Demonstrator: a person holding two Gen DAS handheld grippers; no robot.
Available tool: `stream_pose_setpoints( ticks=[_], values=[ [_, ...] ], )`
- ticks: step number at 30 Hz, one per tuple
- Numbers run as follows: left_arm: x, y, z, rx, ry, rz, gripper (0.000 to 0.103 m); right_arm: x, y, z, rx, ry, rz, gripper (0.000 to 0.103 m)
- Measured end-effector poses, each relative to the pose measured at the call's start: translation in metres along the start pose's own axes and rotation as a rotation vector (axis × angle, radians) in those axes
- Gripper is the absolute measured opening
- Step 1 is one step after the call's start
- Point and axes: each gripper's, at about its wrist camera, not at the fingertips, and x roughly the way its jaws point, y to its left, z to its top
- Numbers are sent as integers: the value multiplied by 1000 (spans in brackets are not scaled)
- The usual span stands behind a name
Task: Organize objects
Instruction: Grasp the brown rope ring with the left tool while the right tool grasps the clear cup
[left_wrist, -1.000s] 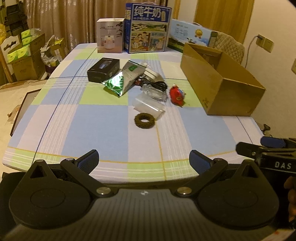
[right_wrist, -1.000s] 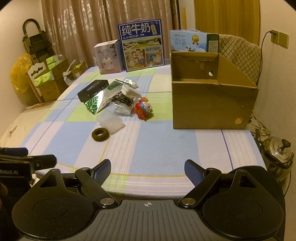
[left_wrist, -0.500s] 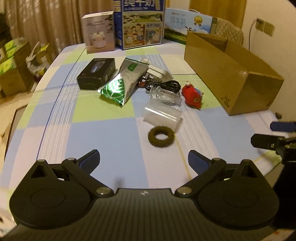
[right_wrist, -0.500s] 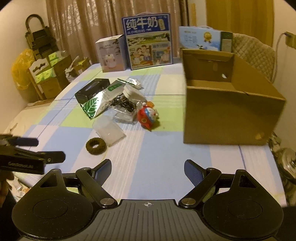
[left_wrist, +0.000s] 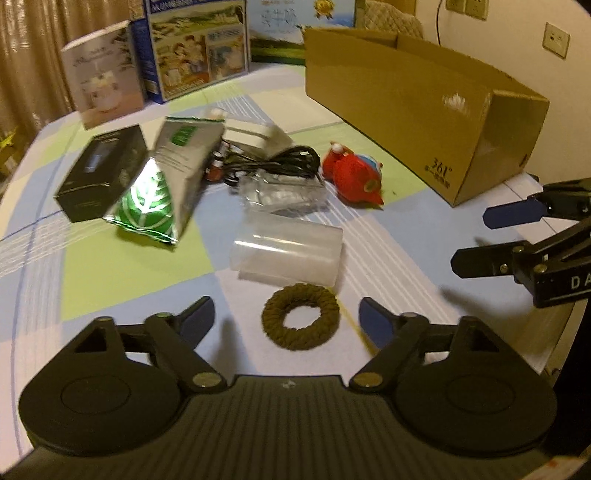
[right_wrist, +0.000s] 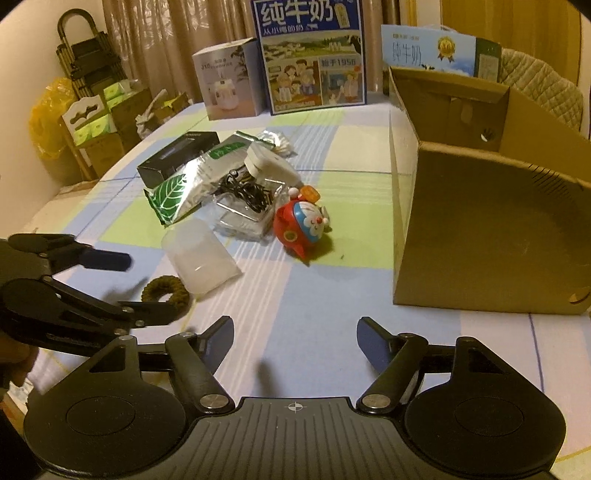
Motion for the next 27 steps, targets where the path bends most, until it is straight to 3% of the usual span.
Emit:
stream_pose_setpoints(
  ticks=[7, 10, 19, 23, 27],
  values=[
    [10, 0, 0, 21, 15, -54, 31, 10, -1, 3, -1, 14, 5, 72],
    [5, 9, 0, -4, 38, -44, 18, 12, 4, 4, -17, 7, 30, 72],
    [-16, 57, -7, -144, 27, 75, 17, 29, 46, 26, -200, -33, 144, 72],
    [-23, 65, -5, -181, 7, 91, 17, 51, 57, 45, -276, -35, 165, 72],
    [-24, 68, -3, -201, -3, 89, 17, 80, 66, 57, -340, 17, 202, 71]
  ],
)
